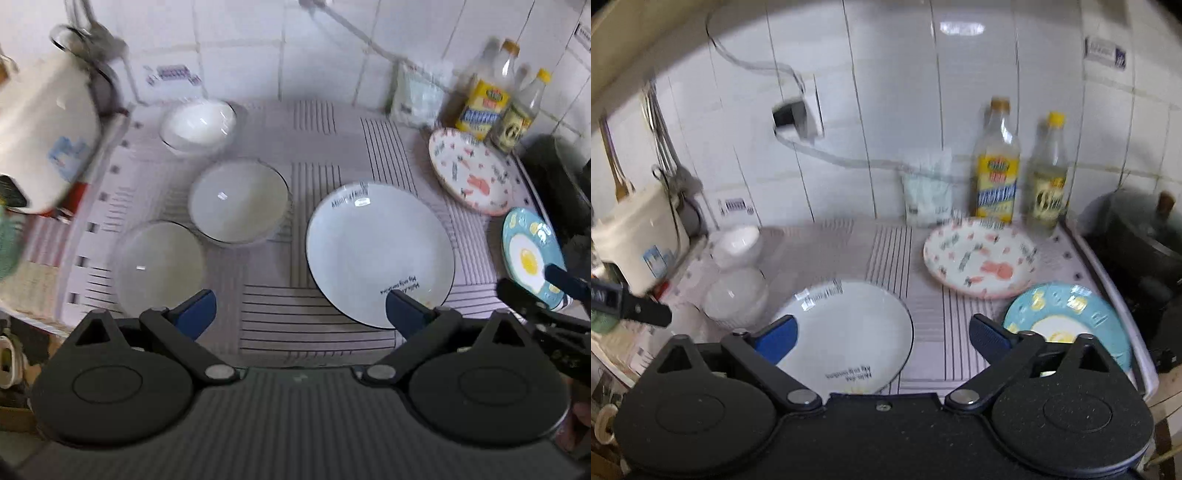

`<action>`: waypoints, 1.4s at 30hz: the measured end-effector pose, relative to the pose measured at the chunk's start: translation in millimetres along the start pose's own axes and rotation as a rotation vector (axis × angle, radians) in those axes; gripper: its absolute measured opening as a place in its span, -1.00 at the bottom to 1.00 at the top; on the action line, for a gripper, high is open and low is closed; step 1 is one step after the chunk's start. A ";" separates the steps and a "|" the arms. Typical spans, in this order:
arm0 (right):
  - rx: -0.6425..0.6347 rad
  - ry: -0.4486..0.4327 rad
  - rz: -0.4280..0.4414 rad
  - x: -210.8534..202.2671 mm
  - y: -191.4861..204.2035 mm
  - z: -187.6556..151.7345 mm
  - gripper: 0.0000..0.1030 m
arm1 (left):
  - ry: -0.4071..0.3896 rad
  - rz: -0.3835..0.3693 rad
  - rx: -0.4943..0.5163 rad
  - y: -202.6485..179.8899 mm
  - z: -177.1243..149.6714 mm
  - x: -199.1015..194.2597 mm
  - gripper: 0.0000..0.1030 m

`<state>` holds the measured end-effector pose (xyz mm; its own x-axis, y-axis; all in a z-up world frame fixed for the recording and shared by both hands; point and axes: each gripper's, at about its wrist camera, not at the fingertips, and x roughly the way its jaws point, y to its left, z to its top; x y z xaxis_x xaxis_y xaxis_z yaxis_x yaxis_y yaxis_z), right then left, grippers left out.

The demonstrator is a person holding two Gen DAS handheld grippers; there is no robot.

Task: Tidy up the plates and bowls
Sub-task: 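Grasp the rim of the white Morning Honey plate with the left tool, then lift the white plate with the left tool and carry it toward the bowls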

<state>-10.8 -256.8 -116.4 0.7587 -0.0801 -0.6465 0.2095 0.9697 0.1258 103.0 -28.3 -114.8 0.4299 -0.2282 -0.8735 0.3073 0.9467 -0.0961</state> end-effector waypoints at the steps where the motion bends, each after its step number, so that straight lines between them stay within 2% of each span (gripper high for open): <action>1: 0.001 0.006 0.009 11.2 -2.0 -4.7 0.84 | 0.014 0.003 0.010 -2.4 -1.3 14.1 0.91; 6: 0.081 0.036 0.060 61.5 -15.1 -28.1 0.82 | 0.018 0.046 0.040 -7.1 -7.0 69.4 0.91; 9: 0.091 0.082 0.046 87.2 -16.9 -42.1 0.77 | 0.032 0.023 0.037 -5.2 -7.3 92.3 0.91; 12: 0.135 0.115 0.075 102.8 -20.6 -51.4 0.70 | 0.047 0.006 0.027 -1.8 -7.0 107.7 0.86; 18: 0.199 0.122 0.102 118.0 -25.8 -54.7 0.51 | 0.099 -0.055 0.036 -1.6 -6.4 126.7 0.29; 21: 0.214 0.132 0.118 125.3 -27.3 -54.5 0.25 | 0.133 -0.076 0.023 -0.6 -6.9 135.0 0.05; 23: 0.228 0.142 0.132 130.8 -27.8 -54.8 0.00 | 0.138 -0.106 0.011 -0.7 -6.9 138.4 -0.19; 26: 0.224 0.139 0.128 133.9 -26.6 -55.2 -0.10 | 0.139 -0.140 0.011 -3.9 -4.7 141.9 -0.51; 34: 0.211 0.126 0.142 134.7 -38.6 -58.5 -0.50 | 0.129 -0.144 -0.041 -3.4 -1.1 151.2 -0.48; 42: 0.176 0.147 0.182 128.5 -37.7 -52.5 -0.56 | 0.150 -0.106 0.071 -12.0 11.5 143.8 -0.48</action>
<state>46.4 -291.5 -243.7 0.6989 0.1385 -0.7017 0.1913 0.9091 0.3700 170.9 -75.0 -233.8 0.2623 -0.2844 -0.9221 0.4053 0.8997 -0.1622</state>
